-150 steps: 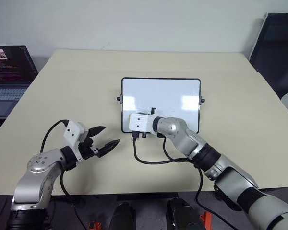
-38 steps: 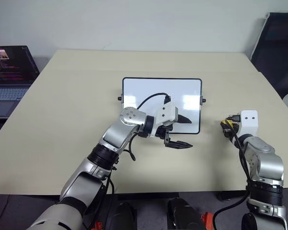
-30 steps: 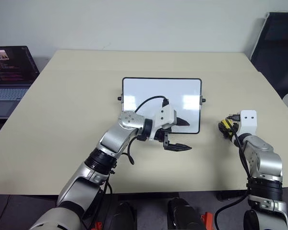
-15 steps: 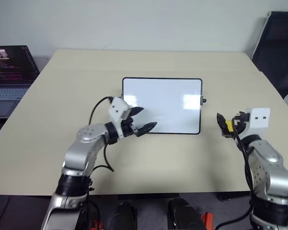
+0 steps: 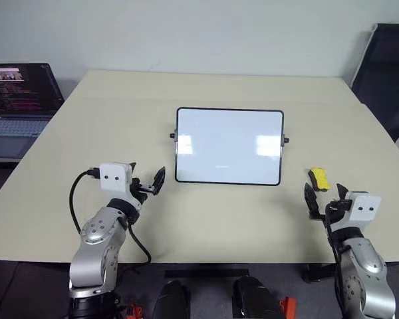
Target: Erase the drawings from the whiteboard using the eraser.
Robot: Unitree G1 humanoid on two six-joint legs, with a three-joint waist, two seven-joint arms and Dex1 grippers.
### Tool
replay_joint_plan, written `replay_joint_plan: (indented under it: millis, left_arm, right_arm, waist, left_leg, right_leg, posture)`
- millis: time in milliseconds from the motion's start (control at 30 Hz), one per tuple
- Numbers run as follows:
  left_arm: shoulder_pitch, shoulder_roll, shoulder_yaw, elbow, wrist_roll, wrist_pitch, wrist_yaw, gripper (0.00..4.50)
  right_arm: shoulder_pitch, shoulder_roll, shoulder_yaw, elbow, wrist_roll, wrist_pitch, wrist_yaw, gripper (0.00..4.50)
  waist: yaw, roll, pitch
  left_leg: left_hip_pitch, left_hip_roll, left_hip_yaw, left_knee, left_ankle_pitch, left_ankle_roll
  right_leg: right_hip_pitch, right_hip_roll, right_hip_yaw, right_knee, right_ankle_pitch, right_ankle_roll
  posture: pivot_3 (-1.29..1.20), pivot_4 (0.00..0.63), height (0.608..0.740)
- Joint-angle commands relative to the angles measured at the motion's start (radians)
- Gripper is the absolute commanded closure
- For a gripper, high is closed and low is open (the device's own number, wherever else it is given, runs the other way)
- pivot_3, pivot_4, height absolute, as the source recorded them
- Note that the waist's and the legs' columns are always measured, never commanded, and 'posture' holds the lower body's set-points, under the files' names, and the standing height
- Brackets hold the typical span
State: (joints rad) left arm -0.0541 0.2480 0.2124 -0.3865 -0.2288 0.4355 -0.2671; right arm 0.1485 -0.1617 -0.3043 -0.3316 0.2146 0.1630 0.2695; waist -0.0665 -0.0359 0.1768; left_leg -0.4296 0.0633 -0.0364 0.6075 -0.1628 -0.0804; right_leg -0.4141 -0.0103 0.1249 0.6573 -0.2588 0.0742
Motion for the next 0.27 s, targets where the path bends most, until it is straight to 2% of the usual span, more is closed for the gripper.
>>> replay_joint_plan:
  millis: [33,267]
  left_arm:
    - [0.026,-0.006,-0.019,-0.043,0.027,-0.042,0.026,0.0]
    - [0.024,-0.045,-0.096,-0.007,0.045,-0.066,0.045,0.0]
  right_arm:
    - [0.012,-0.039,-0.034,-0.023,0.03,-0.027,0.022,0.02]
    - [0.03,-0.086,-0.062,-0.067,0.077,0.016,0.016,0.02]
  waist:
    - [0.001,0.0,0.0]
    - [0.007,0.0,0.0]
  left_leg:
    - [0.0,0.0,0.0,0.0,0.0,0.0]
    - [-0.001,0.0,0.0,-0.002,-0.001,-0.001]
  right_leg:
    - [0.0,0.0,0.0,0.0,0.0,0.0]
    - [-0.001,0.001,0.0,0.0,0.0,0.0]
  posture:
    - [0.0,0.15,0.74]
    - [0.0,0.15,0.74]
